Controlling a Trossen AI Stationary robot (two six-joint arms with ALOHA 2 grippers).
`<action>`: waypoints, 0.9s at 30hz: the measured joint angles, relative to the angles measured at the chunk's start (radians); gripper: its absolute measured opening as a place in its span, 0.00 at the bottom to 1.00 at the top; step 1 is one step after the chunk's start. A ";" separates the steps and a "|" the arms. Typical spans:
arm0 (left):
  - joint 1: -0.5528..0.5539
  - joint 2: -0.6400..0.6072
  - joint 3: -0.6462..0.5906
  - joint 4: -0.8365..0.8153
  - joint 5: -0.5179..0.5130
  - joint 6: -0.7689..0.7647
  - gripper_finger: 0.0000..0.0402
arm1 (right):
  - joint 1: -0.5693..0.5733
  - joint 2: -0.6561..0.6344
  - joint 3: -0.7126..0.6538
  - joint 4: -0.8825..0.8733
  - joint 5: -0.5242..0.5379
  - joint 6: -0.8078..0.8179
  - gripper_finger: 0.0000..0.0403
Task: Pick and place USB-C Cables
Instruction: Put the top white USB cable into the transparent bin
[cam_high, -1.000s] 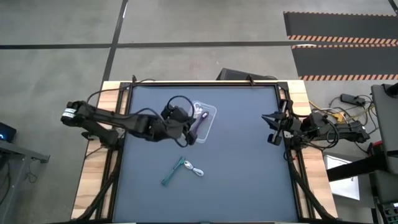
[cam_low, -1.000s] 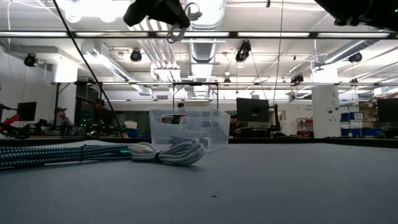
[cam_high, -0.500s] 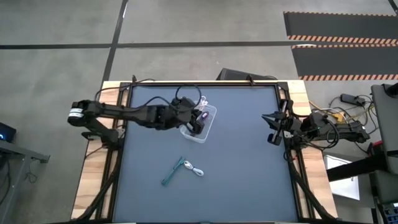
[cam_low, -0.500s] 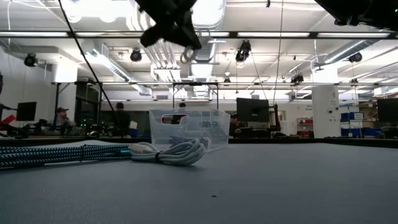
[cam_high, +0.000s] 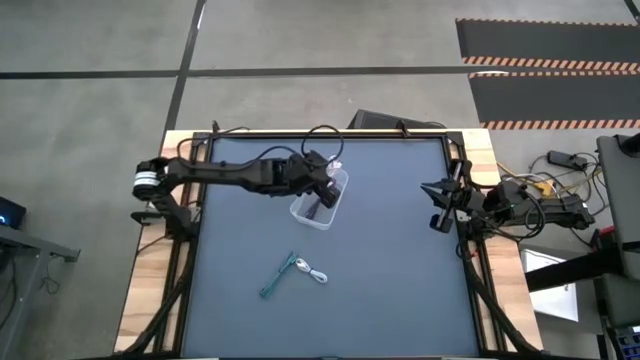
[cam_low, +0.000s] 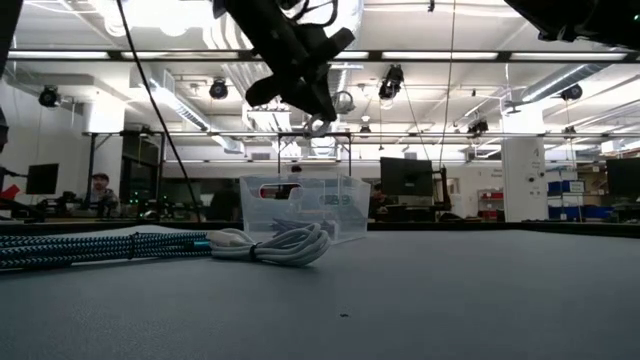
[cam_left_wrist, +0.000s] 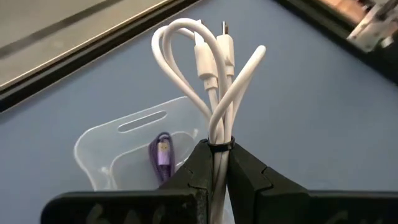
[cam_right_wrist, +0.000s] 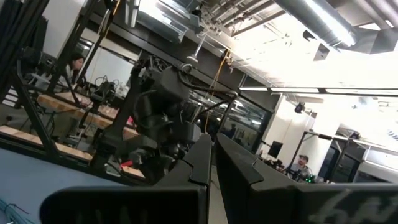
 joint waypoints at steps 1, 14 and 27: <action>0.002 0.007 0.009 -0.020 0.000 0.000 0.03 | 0.000 0.000 0.000 0.000 0.000 -0.001 0.03; 0.045 0.109 0.064 -0.194 0.102 0.003 0.03 | 0.000 0.001 0.000 0.000 0.000 -0.005 0.03; 0.096 0.165 0.060 -0.277 0.202 0.003 0.03 | 0.000 0.001 0.000 -0.001 0.000 -0.011 0.03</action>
